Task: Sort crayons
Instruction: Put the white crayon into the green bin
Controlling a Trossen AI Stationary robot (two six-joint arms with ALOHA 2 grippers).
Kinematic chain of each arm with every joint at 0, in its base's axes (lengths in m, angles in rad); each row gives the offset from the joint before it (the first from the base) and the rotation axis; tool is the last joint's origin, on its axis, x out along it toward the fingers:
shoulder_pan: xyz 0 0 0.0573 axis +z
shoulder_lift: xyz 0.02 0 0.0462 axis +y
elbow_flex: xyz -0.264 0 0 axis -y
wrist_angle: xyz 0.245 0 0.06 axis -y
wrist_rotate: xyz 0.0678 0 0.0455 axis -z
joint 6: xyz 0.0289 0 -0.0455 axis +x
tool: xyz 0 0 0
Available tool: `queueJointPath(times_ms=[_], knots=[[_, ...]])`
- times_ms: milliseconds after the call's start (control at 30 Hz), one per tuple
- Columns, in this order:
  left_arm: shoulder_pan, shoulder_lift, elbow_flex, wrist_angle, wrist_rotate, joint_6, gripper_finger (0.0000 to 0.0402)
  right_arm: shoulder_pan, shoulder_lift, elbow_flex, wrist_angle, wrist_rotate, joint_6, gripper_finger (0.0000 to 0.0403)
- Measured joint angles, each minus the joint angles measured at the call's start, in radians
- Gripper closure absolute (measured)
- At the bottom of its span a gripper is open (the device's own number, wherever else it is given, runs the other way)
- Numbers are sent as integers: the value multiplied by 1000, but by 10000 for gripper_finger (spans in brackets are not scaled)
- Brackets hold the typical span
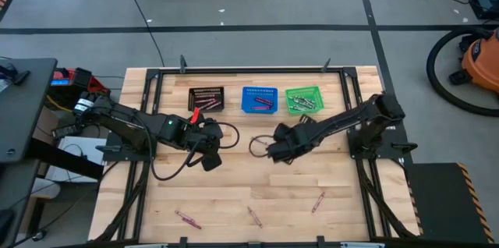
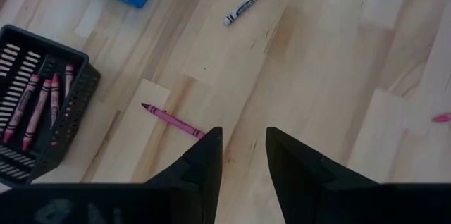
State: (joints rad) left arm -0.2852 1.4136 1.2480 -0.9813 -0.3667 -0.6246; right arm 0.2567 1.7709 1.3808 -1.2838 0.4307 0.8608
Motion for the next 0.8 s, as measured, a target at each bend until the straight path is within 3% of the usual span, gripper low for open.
queueJointPath(times_ms=[300,500,800], knots=[[0,0,0,0,-2,16,280,-170,-170,-184,78,18,-49,396],[0,0,0,0,-2,17,280,-314,-244,-290,181,17,-210,396],[0,0,0,1,-1,17,280,-508,-252,-348,284,-1,-487,396]])
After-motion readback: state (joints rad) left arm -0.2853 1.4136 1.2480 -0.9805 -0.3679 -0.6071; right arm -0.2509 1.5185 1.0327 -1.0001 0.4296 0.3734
